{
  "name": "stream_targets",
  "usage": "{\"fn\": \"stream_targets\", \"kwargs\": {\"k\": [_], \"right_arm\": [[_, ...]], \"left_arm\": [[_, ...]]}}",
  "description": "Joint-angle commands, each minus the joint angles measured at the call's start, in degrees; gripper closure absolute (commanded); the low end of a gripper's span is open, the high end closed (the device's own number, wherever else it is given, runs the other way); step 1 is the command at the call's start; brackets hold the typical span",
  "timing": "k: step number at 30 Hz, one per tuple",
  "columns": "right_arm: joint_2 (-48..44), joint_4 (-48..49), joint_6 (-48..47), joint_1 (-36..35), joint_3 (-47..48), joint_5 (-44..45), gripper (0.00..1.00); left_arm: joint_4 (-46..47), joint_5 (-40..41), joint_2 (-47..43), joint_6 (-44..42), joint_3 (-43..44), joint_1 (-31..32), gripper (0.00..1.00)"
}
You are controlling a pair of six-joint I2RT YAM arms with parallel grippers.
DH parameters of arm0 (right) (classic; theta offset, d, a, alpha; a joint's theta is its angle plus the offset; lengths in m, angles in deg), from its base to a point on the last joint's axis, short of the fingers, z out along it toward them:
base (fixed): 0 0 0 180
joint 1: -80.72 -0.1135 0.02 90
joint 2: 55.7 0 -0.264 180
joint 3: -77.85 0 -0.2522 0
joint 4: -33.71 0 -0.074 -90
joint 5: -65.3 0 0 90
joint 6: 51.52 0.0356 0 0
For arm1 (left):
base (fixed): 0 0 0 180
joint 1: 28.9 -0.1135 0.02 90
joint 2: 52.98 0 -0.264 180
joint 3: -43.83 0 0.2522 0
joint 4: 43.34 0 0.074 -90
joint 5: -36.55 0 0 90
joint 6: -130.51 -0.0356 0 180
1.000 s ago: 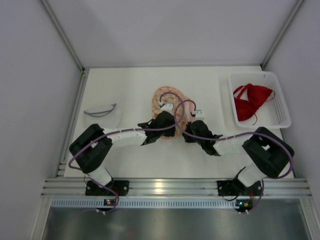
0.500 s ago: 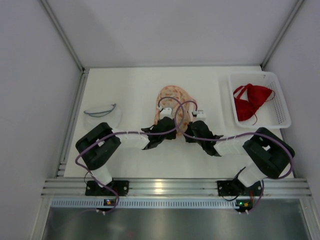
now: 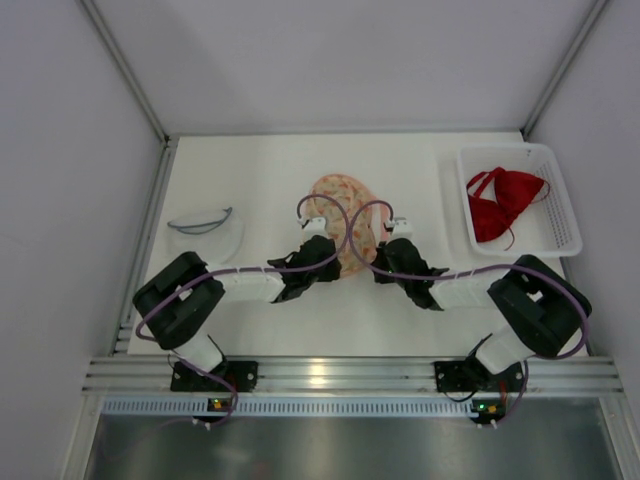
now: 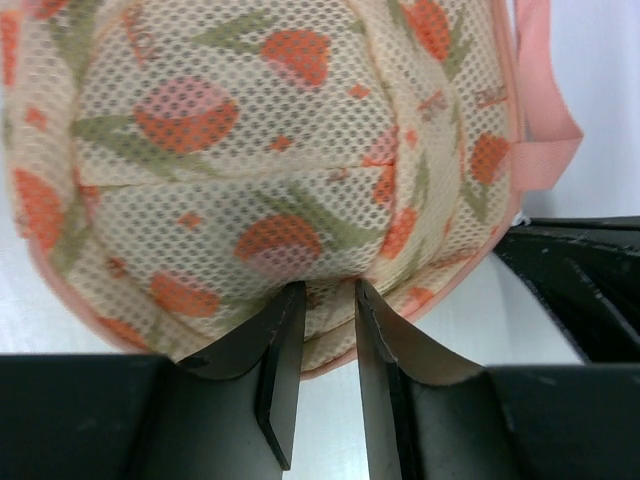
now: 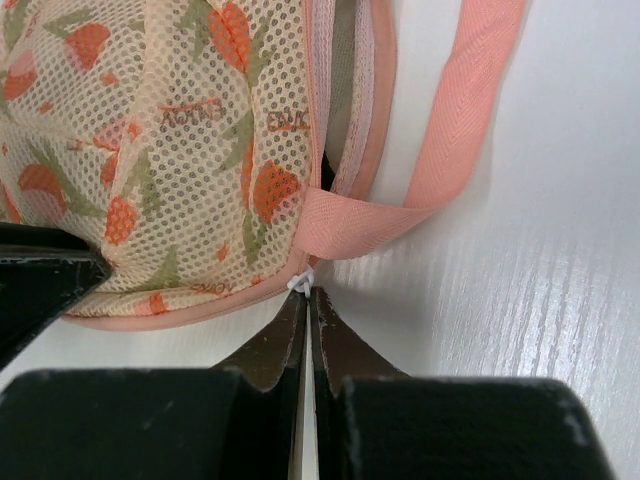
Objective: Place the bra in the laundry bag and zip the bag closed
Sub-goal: Zip the laundry bag at the center of the board.
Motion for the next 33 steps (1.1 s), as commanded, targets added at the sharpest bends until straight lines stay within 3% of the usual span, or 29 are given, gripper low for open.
{"fn": "stream_targets", "kwargs": {"k": [1,7,12,18,23,27,33], "right_arm": [[-0.43,-4.82,-1.92,1.77,0.13,2.98,1.0],[1.06,-2.71,-0.51,1.77,-0.48,2.1,1.0],[0.8,2.02,1.68,1.77,-2.75,0.79,1.0],[0.89,10.56,3.62,1.77,-7.33,-3.25,1.0],[1.33,18.38,3.44,1.77,-10.41,-6.07,1.0],[1.77,19.71,3.53,1.77,-11.2,-5.98,1.0],[1.06,20.15,3.53,1.77,-11.82,-5.46,1.0]], "left_arm": [[-9.53,0.76,-2.47,-6.06,-3.64,-2.03,0.67],[-9.88,-2.14,-4.5,-15.65,-3.38,-2.21,0.68],[-8.31,-6.35,-7.92,-16.63,-0.75,-2.21,0.68],[-2.59,-4.96,-14.26,-17.51,3.72,-2.3,0.55],[-0.56,-3.37,-8.82,-14.19,9.62,-4.04,0.49],[-1.62,-8.54,0.05,-5.49,18.83,-8.88,0.49],[-1.62,-13.39,12.97,-5.56,31.66,-7.93,0.47]]}}
